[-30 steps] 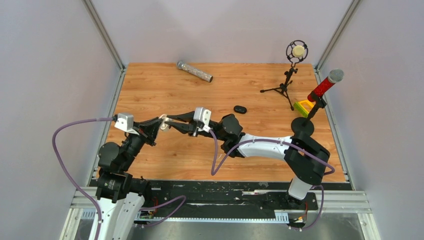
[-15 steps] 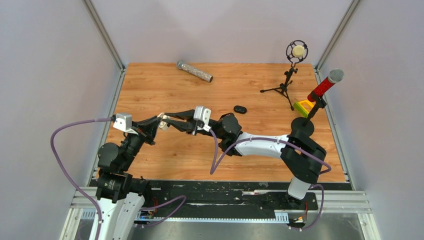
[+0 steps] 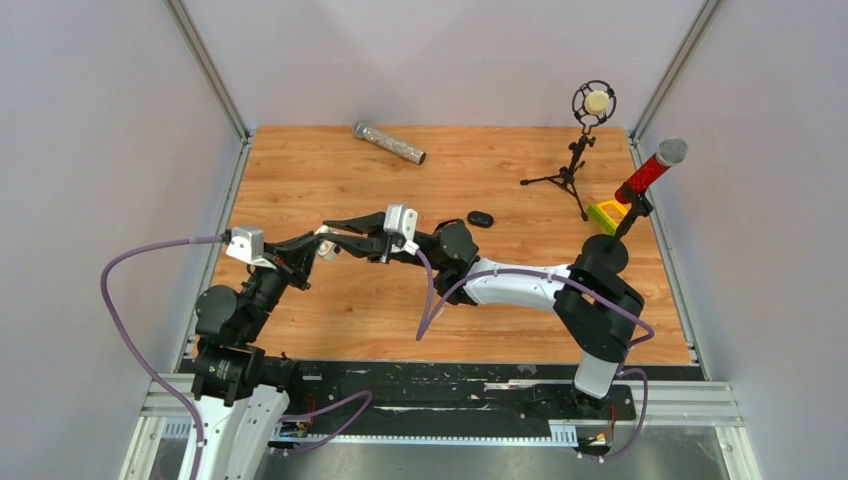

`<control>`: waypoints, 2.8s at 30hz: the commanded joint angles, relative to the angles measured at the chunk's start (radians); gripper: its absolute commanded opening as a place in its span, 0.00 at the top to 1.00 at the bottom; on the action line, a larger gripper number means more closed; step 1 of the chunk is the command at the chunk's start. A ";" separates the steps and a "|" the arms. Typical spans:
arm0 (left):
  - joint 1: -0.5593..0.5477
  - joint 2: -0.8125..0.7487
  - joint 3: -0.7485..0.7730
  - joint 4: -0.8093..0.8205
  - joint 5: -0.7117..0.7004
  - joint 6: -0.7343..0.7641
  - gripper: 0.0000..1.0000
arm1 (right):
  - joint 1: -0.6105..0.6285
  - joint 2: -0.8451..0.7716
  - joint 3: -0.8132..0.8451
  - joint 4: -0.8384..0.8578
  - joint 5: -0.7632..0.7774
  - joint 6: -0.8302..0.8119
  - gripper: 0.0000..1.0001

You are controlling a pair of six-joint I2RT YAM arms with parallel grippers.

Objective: Insert the wireless bluetooth earbuds into the charging case
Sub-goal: Place the earbud in the charging case.

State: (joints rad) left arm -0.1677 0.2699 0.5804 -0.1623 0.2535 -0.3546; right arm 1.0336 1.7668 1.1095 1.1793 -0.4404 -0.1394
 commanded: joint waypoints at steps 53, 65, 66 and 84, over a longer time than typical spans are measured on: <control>0.018 -0.008 0.006 0.098 -0.021 -0.098 1.00 | -0.044 0.030 -0.034 0.034 -0.091 0.127 0.91; 0.022 -0.012 0.007 0.118 -0.003 -0.084 1.00 | -0.044 0.020 -0.038 0.026 -0.098 0.124 0.81; 0.022 -0.013 0.008 0.117 -0.002 -0.080 1.00 | -0.043 0.018 -0.040 0.026 -0.100 0.124 0.80; 0.022 -0.014 0.015 0.105 0.001 -0.037 1.00 | -0.043 -0.030 -0.073 -0.036 -0.101 0.094 0.80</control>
State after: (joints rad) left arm -0.1562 0.2661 0.5686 -0.1555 0.2985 -0.4152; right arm 0.9936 1.7718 1.0588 1.1847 -0.5076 -0.0502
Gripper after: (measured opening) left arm 0.052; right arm 0.215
